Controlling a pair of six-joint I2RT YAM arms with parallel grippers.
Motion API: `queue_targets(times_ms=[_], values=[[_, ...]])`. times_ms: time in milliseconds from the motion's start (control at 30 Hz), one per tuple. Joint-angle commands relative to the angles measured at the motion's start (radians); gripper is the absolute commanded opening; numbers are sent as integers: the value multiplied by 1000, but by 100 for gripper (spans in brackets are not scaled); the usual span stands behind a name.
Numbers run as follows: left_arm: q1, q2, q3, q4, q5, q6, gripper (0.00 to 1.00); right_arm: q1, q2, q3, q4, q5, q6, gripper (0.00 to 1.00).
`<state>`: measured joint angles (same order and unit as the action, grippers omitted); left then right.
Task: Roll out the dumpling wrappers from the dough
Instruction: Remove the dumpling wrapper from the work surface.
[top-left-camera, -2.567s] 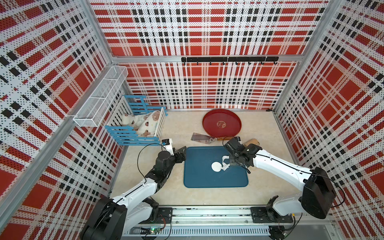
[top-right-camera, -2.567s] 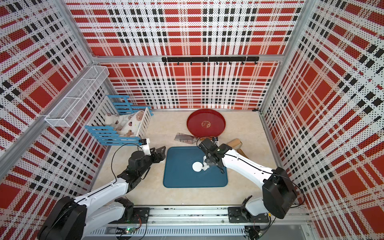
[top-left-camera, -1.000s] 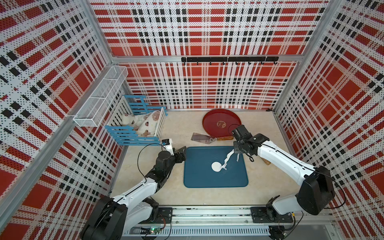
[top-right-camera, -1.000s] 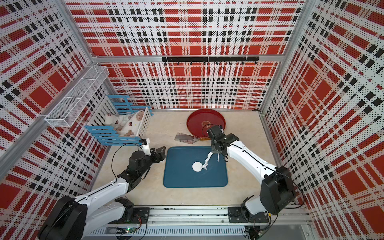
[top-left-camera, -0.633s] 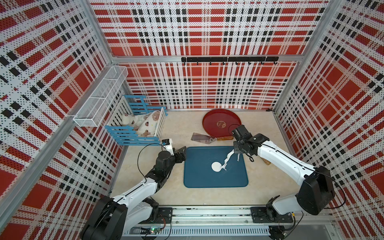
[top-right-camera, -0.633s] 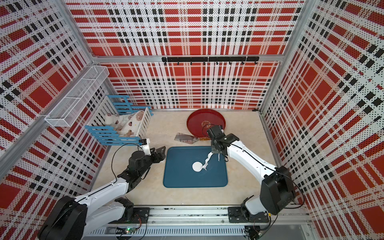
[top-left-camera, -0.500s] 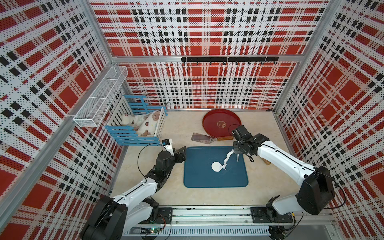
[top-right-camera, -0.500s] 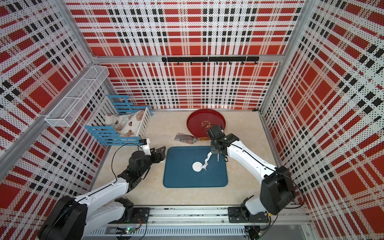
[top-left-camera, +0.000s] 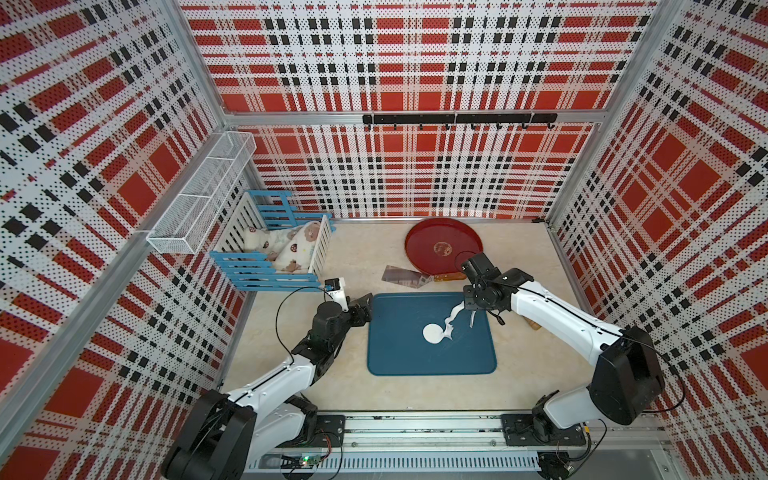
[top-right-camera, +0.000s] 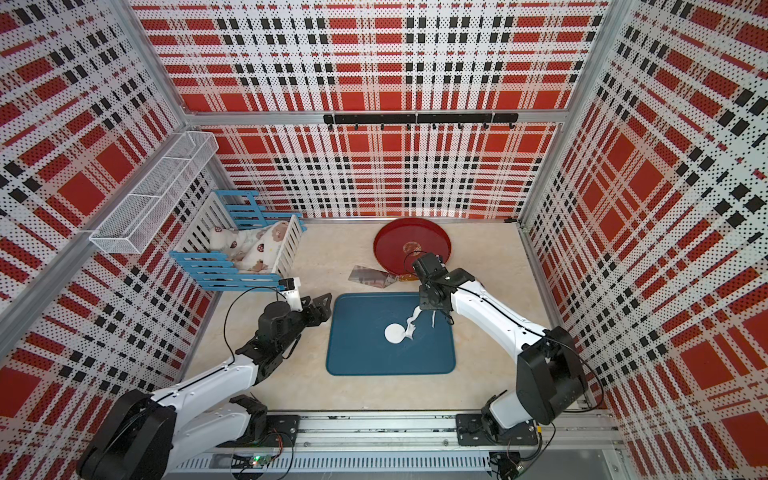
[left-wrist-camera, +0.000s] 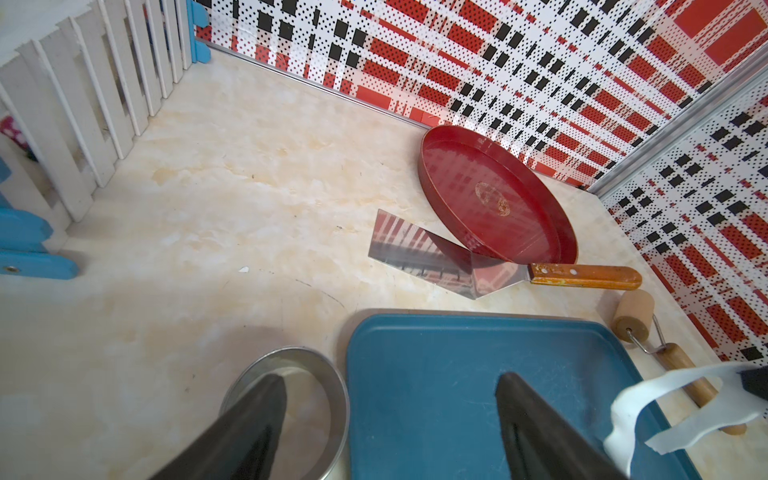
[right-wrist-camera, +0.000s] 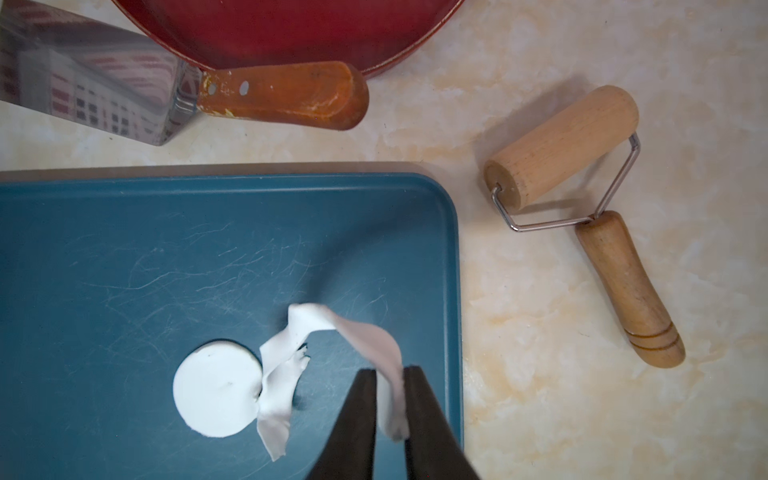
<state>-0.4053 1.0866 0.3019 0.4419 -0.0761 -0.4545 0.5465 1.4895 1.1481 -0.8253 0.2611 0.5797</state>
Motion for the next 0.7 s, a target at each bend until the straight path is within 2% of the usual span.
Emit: queue_targets(times_ms=[0, 200, 667], values=[[-4, 5, 23, 29, 2, 17, 84, -7, 15, -13, 21, -28, 18, 21], [-3, 3, 23, 29, 1, 17, 84, -7, 17, -36, 38, -81, 40, 27], [-4, 3, 22, 29, 0, 17, 84, -7, 37, -68, 74, -169, 66, 32]])
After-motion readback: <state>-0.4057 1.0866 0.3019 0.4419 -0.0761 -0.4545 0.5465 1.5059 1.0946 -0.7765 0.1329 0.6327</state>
